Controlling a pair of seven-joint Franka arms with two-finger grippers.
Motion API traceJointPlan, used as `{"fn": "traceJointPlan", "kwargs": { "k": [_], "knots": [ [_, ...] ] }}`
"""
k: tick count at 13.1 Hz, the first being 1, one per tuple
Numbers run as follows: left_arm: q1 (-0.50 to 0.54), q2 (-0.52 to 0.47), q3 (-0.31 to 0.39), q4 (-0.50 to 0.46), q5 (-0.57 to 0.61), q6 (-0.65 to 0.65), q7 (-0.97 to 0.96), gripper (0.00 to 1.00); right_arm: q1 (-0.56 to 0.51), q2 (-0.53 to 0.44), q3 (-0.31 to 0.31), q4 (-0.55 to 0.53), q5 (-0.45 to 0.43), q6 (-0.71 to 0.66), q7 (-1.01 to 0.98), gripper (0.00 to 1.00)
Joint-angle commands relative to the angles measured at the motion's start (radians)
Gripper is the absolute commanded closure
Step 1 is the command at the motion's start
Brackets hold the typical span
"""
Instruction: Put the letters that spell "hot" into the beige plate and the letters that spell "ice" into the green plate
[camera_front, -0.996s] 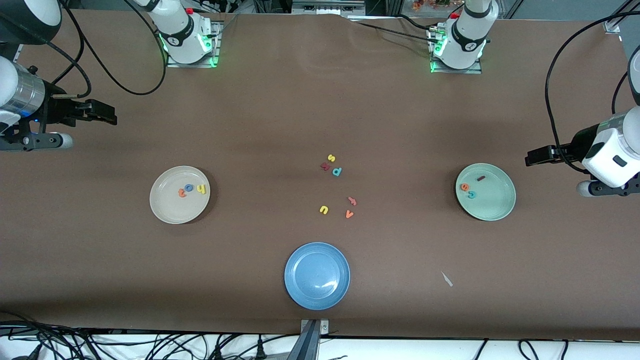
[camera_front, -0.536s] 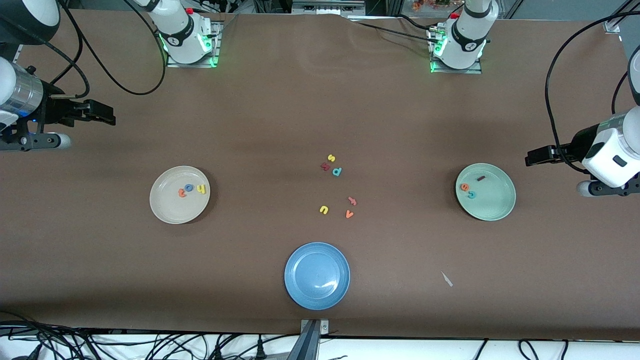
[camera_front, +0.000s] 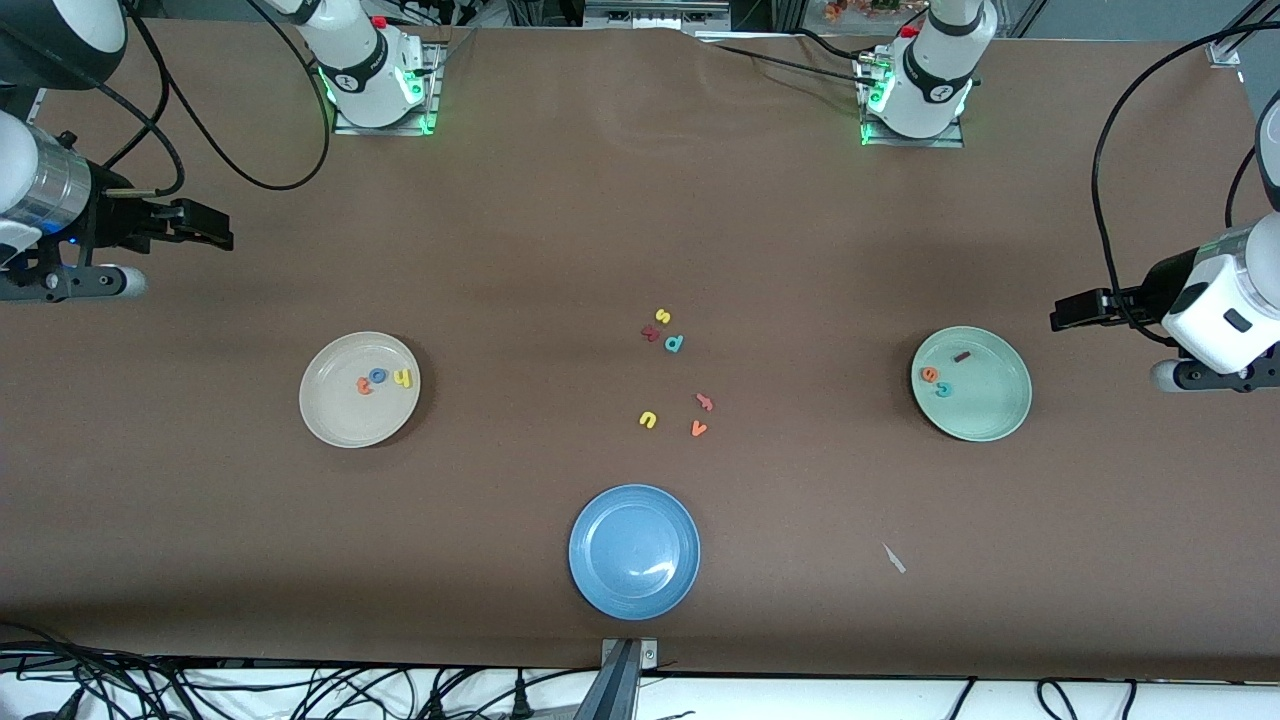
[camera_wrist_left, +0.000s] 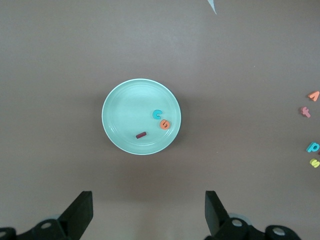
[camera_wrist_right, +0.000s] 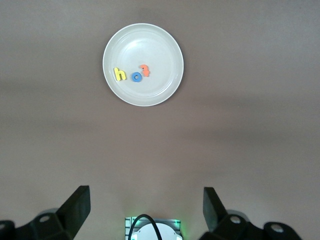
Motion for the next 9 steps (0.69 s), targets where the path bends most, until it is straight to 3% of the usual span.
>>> {"fn": "traceJointPlan", "kwargs": {
  "k": [1,9],
  "knots": [
    [-0.008,-0.012,0.015,-0.015,-0.014,0.024,0.041,0.02,0.017,-0.013,-0.014,0.001,-0.003,-0.005,-0.014,0.0],
    [-0.003,-0.018,0.015,-0.039,-0.014,0.071,0.042,0.01,0.012,-0.013,-0.018,0.001,-0.002,-0.008,-0.016,0.0]
  ]
}}
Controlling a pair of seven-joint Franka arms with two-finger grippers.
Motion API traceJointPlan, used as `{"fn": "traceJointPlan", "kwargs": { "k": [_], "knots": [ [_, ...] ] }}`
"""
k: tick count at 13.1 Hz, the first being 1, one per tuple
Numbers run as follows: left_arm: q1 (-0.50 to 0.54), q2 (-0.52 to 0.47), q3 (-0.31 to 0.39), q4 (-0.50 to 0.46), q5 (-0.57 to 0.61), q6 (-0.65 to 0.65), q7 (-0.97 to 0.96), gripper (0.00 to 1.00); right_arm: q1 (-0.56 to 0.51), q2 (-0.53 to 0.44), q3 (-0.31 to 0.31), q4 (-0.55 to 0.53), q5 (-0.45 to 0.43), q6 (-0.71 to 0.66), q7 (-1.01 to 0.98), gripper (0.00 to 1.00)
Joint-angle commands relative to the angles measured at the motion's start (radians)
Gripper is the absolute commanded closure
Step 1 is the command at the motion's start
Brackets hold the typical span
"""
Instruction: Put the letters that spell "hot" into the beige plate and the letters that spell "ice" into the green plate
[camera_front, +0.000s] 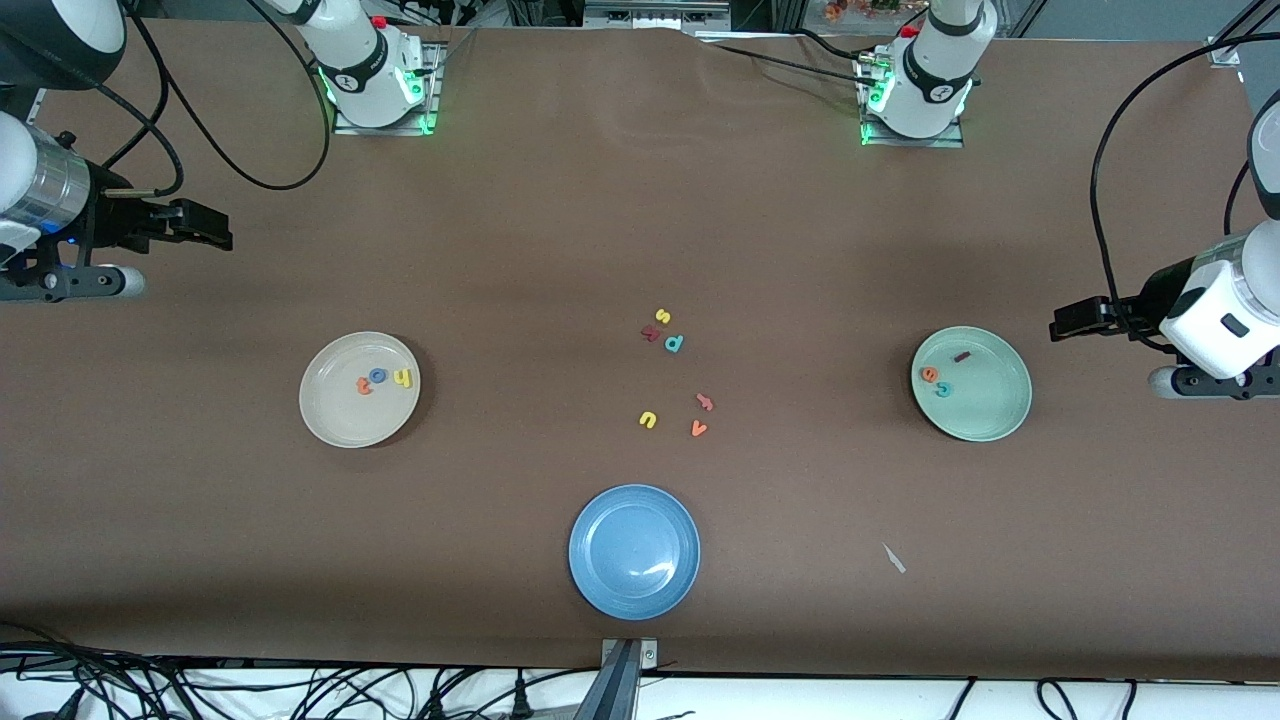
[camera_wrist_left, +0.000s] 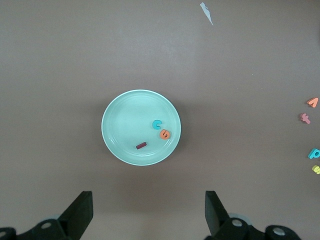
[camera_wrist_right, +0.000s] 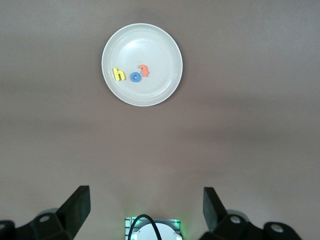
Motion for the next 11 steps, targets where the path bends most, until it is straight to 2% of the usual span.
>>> {"fn": "traceJointPlan", "kwargs": {
  "k": [1,11],
  "knots": [
    [0.001,-0.018,0.013,-0.018,-0.014,0.011,0.028,0.01,0.01,-0.013,-0.01,0.001,-0.002,-0.006,-0.014,0.0],
    [0.019,-0.019,0.014,-0.018,-0.014,0.004,0.077,0.01,0.008,-0.013,-0.01,0.001,-0.002,-0.008,-0.014,0.0]
  ]
}}
